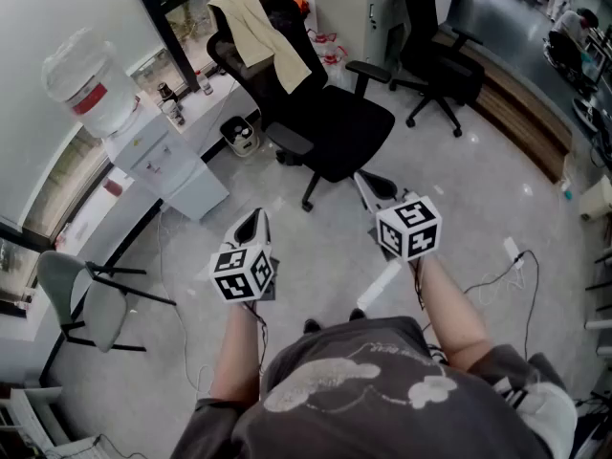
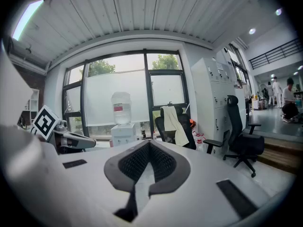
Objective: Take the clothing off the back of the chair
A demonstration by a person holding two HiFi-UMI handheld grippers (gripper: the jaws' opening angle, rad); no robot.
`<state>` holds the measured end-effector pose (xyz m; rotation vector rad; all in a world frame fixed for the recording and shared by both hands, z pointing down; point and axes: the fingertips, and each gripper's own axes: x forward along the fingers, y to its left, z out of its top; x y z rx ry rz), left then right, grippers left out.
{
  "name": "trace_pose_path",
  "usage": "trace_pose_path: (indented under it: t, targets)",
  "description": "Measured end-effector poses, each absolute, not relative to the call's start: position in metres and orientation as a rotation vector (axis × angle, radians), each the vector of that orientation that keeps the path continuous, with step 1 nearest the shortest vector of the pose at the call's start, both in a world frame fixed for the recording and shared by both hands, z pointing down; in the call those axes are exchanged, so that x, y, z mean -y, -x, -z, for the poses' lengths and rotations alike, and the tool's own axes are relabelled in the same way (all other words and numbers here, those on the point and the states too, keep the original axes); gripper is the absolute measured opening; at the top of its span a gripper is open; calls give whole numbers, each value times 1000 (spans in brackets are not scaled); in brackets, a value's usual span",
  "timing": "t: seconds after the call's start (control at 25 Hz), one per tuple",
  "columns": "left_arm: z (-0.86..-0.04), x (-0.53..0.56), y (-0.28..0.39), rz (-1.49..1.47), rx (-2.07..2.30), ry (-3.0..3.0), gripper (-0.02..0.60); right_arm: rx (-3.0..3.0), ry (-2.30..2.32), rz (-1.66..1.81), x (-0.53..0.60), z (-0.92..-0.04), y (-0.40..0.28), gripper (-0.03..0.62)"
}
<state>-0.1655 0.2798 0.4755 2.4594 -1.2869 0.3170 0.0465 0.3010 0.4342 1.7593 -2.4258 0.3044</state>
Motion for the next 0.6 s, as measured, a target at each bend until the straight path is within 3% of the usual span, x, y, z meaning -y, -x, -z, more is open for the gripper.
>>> trace_pose_path:
  t: [0.6]
  targets:
    - [-483, -285, 137, -309, 1301, -2423, 0, 2422, -1767, -314, -303, -451, -81, -9]
